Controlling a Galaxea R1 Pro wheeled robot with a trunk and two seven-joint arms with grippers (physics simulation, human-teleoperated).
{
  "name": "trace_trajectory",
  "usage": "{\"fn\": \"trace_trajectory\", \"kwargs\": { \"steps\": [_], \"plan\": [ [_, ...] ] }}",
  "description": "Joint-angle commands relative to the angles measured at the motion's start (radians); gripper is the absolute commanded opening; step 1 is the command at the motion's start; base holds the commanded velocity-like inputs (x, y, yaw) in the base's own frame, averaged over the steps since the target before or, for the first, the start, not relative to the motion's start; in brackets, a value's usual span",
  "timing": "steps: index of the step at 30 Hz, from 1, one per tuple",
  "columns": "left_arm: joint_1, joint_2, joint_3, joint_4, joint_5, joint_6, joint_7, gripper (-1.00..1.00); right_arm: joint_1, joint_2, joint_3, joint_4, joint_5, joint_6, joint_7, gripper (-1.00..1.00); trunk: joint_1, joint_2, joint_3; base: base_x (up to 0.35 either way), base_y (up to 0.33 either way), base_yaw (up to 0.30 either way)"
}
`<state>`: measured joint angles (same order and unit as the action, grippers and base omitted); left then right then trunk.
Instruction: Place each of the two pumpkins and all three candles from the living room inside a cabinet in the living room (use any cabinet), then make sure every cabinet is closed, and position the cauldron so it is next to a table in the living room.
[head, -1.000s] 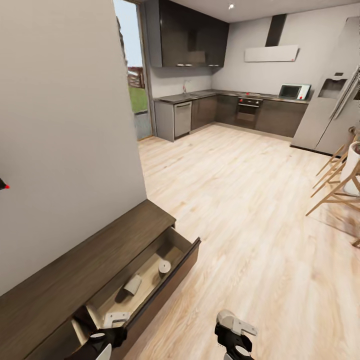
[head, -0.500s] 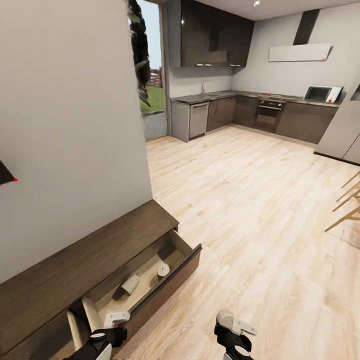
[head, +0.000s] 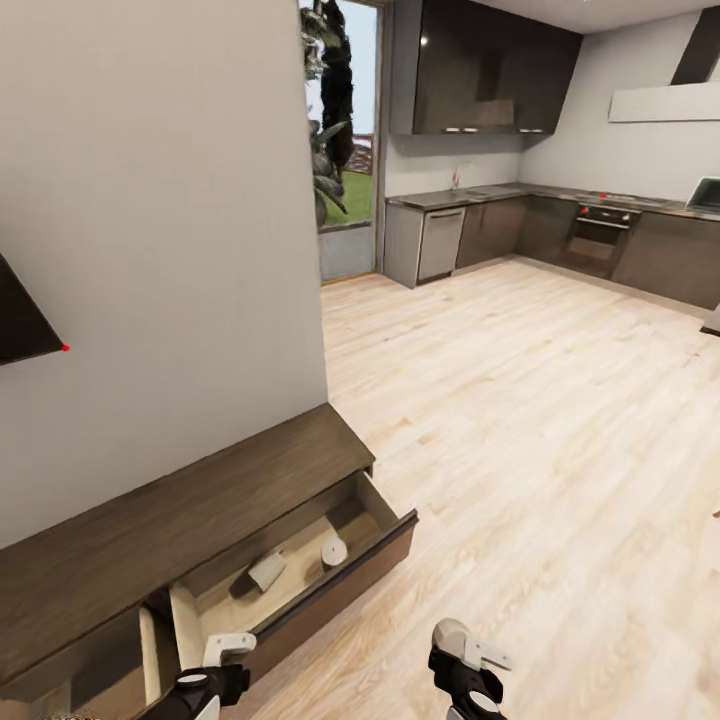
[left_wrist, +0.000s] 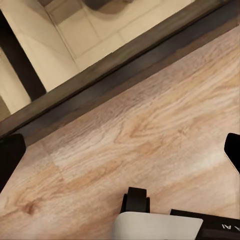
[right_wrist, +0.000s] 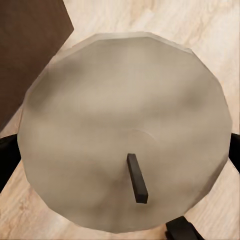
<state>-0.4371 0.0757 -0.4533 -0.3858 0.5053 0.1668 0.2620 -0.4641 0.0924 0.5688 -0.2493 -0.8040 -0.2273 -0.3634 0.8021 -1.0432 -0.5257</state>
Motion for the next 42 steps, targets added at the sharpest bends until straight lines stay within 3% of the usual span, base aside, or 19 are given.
{"fn": "trace_trajectory", "kwargs": {
  "steps": [1, 25, 30, 42],
  "plan": [
    [0.0, 0.001, -0.008, -0.003, 0.008, 0.005, 0.008, 1.0, -0.001, 0.0, 0.009, -0.001, -0.011, -0.006, -0.004, -1.0, 0.001, -0.001, -0.001, 0.253, -0.22, 0.287],
    [0.0, 0.001, -0.008, -0.002, 0.008, 0.004, 0.008, 1.0, -0.001, 0.0, 0.009, -0.001, -0.009, -0.006, -0.003, -1.0, 0.001, -0.001, -0.007, 0.041, -0.048, 0.287],
    [-0.001, 0.001, -0.008, -0.002, 0.01, -0.021, 0.008, 1.0, -0.001, 0.0, 0.009, -0.001, -0.009, -0.006, -0.003, -1.0, 0.001, -0.001, -0.009, 0.03, 0.0, 0.287],
    [-0.001, 0.001, -0.008, -0.002, 0.011, -0.032, 0.008, 1.0, -0.001, 0.0, 0.009, -0.001, -0.009, -0.006, -0.003, -1.0, 0.001, -0.001, -0.014, 0.181, 0.006, 0.287]
  ]
}}
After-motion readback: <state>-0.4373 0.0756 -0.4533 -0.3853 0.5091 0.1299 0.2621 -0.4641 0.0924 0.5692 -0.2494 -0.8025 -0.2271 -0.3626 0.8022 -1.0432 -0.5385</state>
